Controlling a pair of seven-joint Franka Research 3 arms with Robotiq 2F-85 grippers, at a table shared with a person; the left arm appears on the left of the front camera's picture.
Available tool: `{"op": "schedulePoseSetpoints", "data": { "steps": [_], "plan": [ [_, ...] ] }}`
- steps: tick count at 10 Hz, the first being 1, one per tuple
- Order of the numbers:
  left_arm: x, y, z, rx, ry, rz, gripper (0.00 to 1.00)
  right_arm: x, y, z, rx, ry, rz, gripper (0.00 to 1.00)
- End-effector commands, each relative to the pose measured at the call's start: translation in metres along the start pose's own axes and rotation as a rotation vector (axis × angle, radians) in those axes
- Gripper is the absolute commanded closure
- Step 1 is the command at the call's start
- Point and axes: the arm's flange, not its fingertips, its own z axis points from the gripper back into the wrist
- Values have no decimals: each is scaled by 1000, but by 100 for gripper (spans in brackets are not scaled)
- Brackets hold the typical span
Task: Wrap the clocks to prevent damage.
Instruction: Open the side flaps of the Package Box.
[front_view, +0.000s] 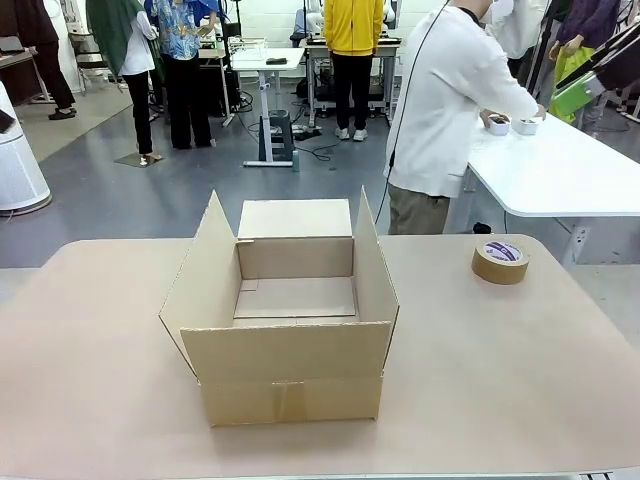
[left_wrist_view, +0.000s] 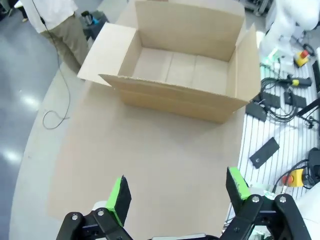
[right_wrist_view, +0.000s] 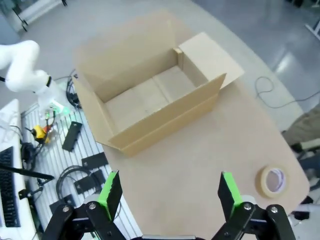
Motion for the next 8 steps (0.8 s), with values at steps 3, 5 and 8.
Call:
{"op": "schedulePoseSetpoints", "data": {
  "steps": [3, 5, 8],
  "plan": [
    [-48, 3, -19, 1, -165, 44, 0, -44, -21, -24, 3, -117, 89, 0],
    [-61, 4, -16, -6, -190, 47, 0, -61, -28, -28, 26, -165, 106, 0],
    [-64, 9, -14, -11, -178, 68, 0, -64, -28, -32, -142, -148, 46, 0]
  ]
}}
